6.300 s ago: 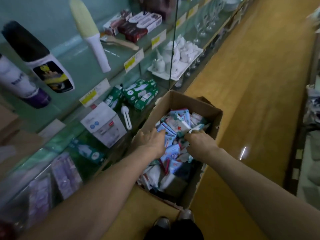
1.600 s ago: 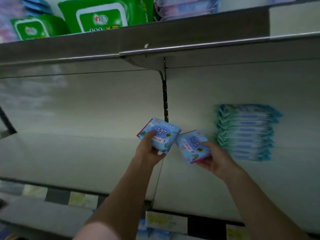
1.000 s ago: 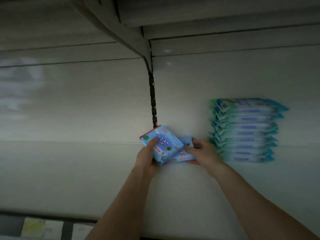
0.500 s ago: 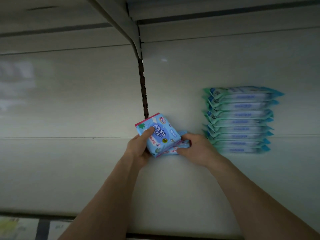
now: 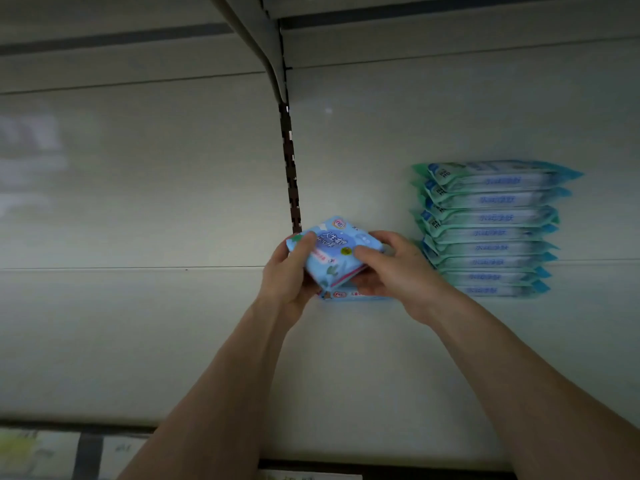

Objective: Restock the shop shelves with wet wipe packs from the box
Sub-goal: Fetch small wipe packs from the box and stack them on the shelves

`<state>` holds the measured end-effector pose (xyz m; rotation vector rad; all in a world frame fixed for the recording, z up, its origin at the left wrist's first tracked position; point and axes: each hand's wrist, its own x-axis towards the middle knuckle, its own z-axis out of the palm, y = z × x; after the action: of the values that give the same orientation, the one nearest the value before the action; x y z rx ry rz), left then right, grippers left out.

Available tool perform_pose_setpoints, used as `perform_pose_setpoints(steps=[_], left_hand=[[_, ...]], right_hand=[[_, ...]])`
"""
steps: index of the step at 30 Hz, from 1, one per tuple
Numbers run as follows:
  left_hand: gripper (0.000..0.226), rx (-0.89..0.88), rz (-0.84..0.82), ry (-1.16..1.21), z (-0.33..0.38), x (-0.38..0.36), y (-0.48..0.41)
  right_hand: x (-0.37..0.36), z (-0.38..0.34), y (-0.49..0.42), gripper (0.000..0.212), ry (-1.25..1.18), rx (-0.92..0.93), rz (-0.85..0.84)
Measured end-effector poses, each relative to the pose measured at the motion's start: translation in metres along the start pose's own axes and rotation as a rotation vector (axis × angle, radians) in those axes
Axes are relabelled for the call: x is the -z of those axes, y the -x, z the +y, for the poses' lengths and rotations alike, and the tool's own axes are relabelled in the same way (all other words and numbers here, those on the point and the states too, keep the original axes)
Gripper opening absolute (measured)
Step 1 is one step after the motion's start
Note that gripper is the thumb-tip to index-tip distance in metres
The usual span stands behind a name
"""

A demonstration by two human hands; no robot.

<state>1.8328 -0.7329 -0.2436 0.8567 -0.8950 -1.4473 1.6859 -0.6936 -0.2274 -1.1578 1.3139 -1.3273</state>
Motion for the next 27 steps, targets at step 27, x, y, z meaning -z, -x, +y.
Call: perform_pose_setpoints(steps=[27], left_hand=[[0.047,-0.211,-0.009,-0.784,-0.008,0.000,0.011]], right_hand=[[0.012,0.019,-0.004,0.045,0.503,0.235,0.086]])
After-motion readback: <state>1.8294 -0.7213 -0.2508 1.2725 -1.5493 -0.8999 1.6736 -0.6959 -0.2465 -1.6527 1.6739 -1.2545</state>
